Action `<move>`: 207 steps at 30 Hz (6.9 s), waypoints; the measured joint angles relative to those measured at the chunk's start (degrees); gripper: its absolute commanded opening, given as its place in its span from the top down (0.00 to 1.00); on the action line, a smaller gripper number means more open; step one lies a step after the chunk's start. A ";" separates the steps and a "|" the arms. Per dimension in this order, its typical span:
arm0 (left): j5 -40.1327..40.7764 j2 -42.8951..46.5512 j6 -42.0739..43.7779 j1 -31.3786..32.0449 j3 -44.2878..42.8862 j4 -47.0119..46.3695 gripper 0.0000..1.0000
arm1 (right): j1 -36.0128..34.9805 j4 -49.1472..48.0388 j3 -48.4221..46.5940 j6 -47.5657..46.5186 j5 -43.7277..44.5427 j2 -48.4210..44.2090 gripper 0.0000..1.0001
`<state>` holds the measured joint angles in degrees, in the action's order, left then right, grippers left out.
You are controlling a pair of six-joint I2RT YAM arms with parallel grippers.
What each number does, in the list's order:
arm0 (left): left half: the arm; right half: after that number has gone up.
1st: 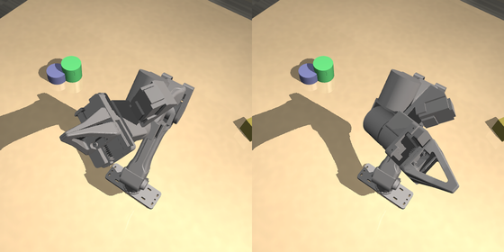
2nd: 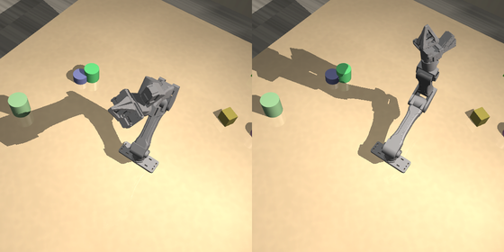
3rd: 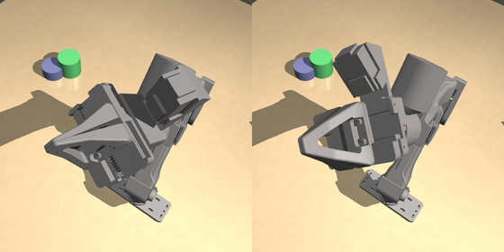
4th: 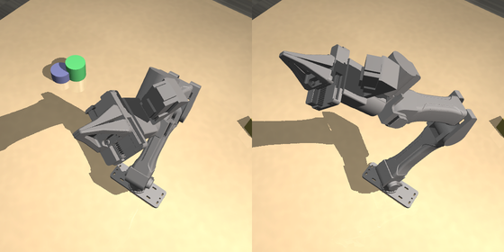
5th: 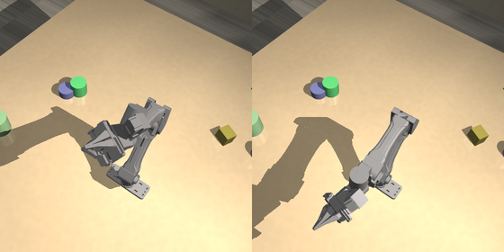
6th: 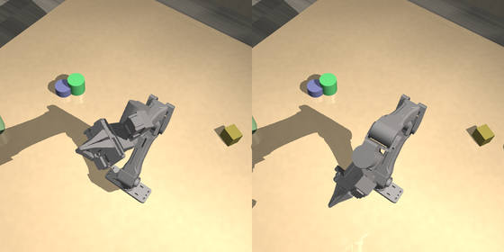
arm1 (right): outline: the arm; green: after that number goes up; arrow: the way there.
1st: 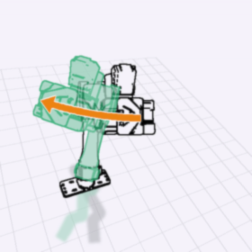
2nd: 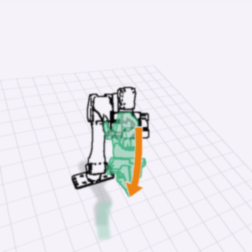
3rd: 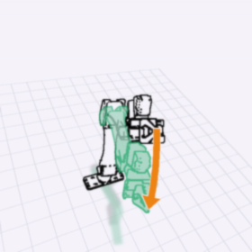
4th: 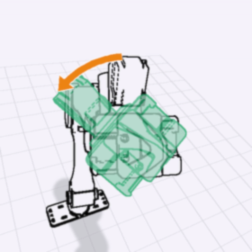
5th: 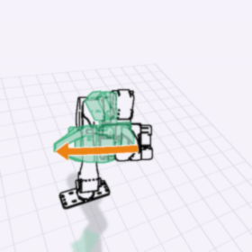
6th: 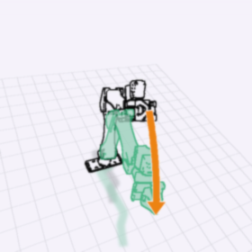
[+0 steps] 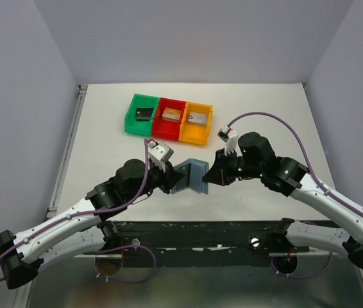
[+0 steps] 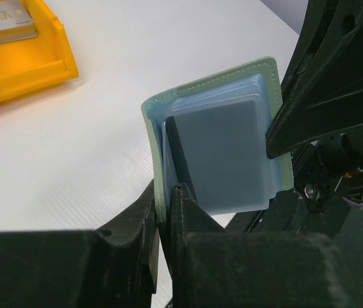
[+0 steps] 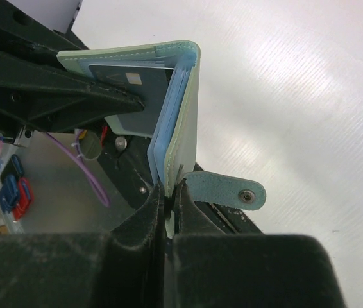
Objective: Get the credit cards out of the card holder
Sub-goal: Open the card holder at the center of the board, then remove the credit card from the card holder.
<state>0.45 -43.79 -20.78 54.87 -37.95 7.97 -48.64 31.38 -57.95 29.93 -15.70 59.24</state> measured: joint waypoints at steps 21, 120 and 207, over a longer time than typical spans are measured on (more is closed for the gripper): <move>3.82 -11.34 -6.05 -0.04 2.80 -1.11 1.00 | 0.00 -0.63 4.81 -2.51 8.98 -7.54 0.48; -6.01 -21.24 -15.13 -18.18 6.34 -11.74 0.52 | 8.92 -27.87 22.75 0.02 -1.55 20.33 0.62; 2.19 -27.71 -19.45 -7.61 5.46 -12.50 0.71 | 5.70 -16.09 13.29 -5.20 11.28 12.31 0.52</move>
<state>2.63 -71.50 -40.23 47.27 -32.49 -4.54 -42.94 15.29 -44.66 24.73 -4.43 71.55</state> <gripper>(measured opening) 0.349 0.514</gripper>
